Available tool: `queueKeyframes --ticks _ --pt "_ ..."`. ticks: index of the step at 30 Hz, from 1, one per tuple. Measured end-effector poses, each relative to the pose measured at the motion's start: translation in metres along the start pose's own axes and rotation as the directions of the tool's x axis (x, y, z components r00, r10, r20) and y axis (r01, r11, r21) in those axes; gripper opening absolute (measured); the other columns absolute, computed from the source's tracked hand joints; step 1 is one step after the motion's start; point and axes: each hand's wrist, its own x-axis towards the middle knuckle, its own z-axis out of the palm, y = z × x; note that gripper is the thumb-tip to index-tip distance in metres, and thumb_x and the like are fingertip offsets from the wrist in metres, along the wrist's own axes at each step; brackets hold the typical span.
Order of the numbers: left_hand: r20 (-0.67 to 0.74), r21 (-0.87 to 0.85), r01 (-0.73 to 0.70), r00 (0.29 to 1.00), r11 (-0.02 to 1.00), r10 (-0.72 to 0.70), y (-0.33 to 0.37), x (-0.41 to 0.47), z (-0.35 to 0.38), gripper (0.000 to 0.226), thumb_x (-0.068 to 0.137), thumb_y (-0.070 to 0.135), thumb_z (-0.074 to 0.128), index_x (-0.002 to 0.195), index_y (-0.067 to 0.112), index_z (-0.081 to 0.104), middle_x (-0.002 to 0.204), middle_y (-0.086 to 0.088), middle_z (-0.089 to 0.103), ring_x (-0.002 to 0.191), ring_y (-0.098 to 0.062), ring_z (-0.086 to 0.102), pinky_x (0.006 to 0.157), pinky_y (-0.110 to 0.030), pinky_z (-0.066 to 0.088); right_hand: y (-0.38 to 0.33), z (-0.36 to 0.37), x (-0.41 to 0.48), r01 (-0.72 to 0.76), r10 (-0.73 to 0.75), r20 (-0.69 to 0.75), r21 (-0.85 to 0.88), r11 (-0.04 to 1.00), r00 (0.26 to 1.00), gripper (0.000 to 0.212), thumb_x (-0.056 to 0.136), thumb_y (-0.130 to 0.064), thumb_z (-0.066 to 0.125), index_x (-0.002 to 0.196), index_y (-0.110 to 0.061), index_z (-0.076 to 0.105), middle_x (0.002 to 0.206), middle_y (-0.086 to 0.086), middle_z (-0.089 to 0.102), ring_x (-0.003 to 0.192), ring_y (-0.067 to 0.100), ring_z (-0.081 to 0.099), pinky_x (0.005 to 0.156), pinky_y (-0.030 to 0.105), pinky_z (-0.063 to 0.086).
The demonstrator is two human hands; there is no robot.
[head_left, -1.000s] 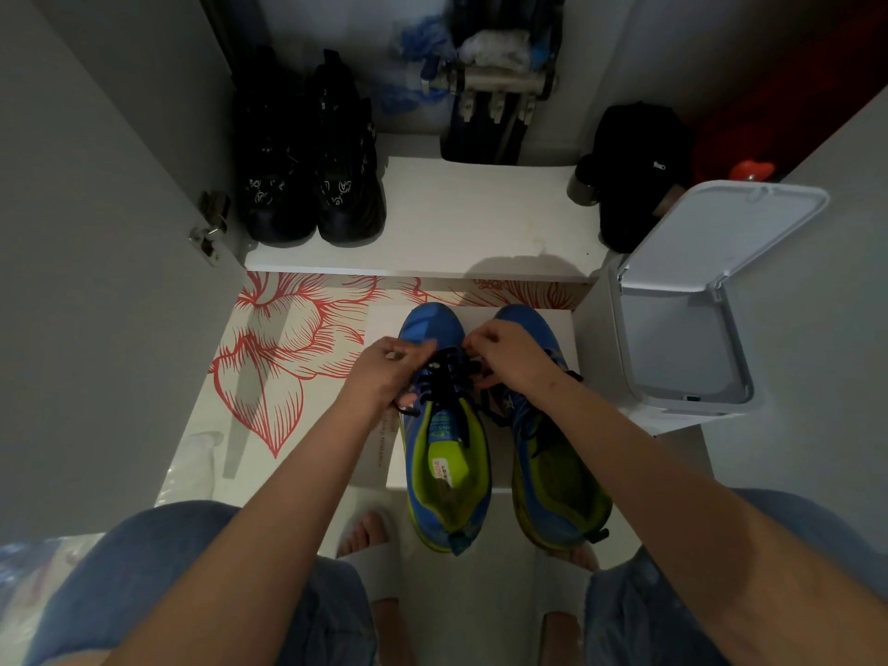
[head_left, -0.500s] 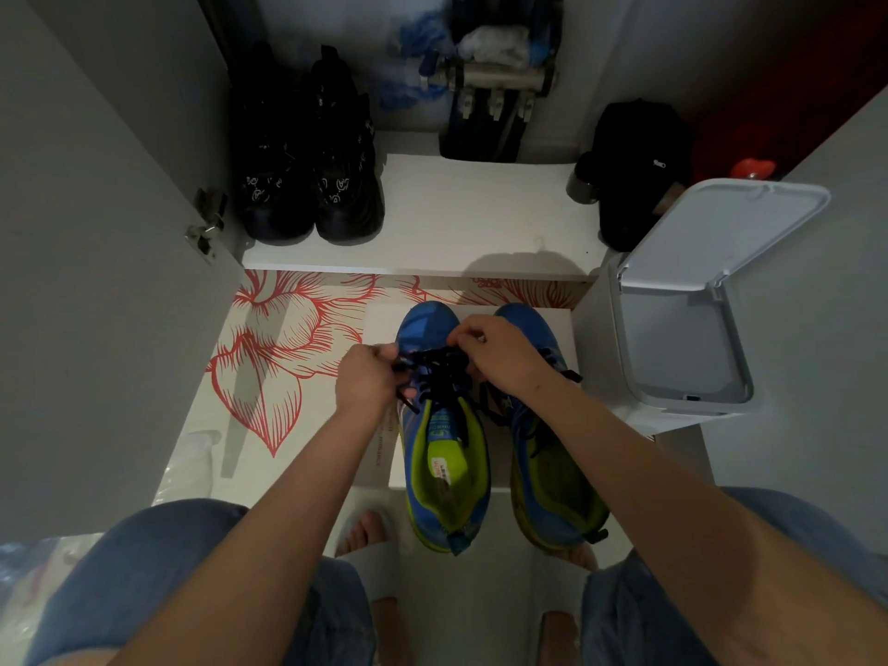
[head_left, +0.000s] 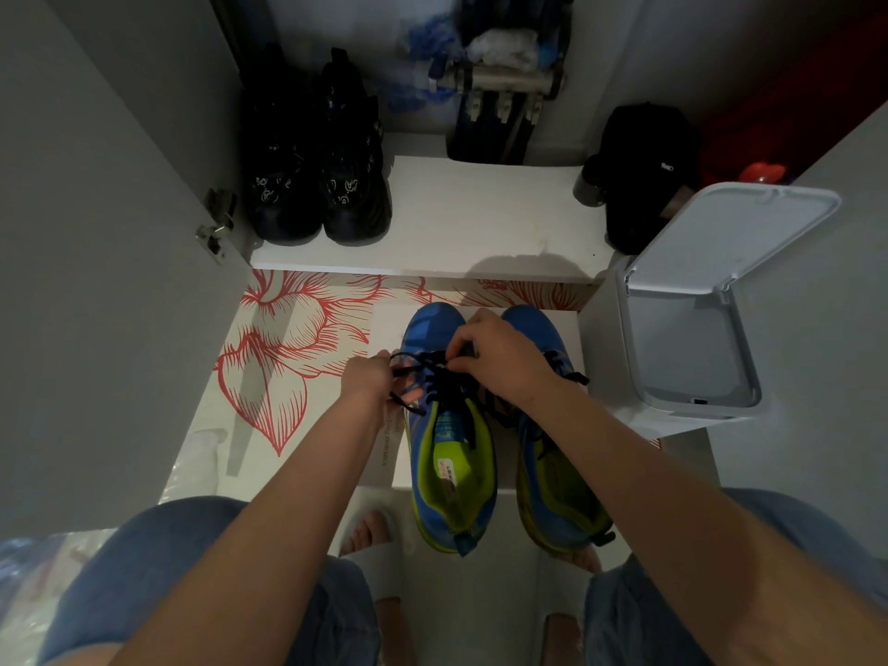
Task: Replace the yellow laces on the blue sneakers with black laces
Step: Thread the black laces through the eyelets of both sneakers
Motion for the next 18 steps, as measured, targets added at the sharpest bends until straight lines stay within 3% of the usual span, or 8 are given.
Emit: queueKeyframes --ticks 3,6,11,15,18 --pt "0.013 0.029 -0.025 1.0 0.999 0.025 0.003 -0.005 0.001 0.027 0.101 0.017 0.036 0.081 0.004 0.047 0.079 -0.015 0.056 0.061 -0.021 0.055 0.034 -0.028 0.049 0.001 0.004 0.002 -0.03 0.031 -0.024 0.018 0.999 0.999 0.007 0.087 -0.018 0.064 0.09 -0.011 0.064 0.11 0.005 0.049 0.095 0.02 0.054 0.084 0.033 0.046" --pt "0.05 0.049 -0.025 0.999 0.998 0.023 0.004 -0.008 0.001 0.027 0.1 0.017 0.041 0.076 0.006 0.049 0.077 -0.012 0.055 0.063 -0.02 0.055 0.035 -0.027 0.05 0.005 0.005 0.006 -0.068 0.067 0.007 0.133 0.989 0.998 0.006 0.091 -0.016 0.06 0.089 -0.011 0.061 0.107 0.004 0.045 0.093 0.017 0.052 0.084 0.029 0.043" --pt "0.091 0.133 -0.097 0.992 0.986 0.085 0.005 -0.011 0.002 0.031 0.095 0.026 0.054 0.072 0.005 0.054 0.071 -0.008 0.056 0.06 -0.02 0.054 0.041 -0.025 0.052 0.01 0.0 0.01 -0.136 0.156 -0.018 0.4 0.906 0.988 0.012 0.093 -0.007 0.052 0.101 -0.004 0.062 0.095 0.002 0.059 0.073 0.008 0.053 0.068 0.019 0.043" --pt "0.097 0.185 -0.11 0.991 0.977 0.093 0.005 -0.012 0.001 0.023 0.085 0.011 0.068 0.07 0.0 0.055 0.071 -0.013 0.057 0.051 -0.015 0.058 0.04 -0.022 0.053 0.01 0.006 0.012 -0.047 0.058 -0.049 0.202 0.978 0.997 0.014 0.089 -0.008 0.06 0.1 -0.012 0.067 0.107 0.005 0.055 0.09 0.01 0.051 0.082 0.022 0.039" --pt "0.115 0.17 -0.096 0.99 0.981 0.077 0.003 -0.009 -0.004 0.02 0.086 -0.002 0.063 0.068 -0.002 0.052 0.069 -0.015 0.055 0.036 -0.01 0.059 0.042 -0.022 0.054 0.01 0.006 0.015 -0.037 0.044 -0.036 0.162 0.986 0.998 0.012 0.086 -0.008 0.064 0.097 -0.012 0.069 0.106 0.005 0.053 0.09 0.012 0.052 0.082 0.023 0.042"
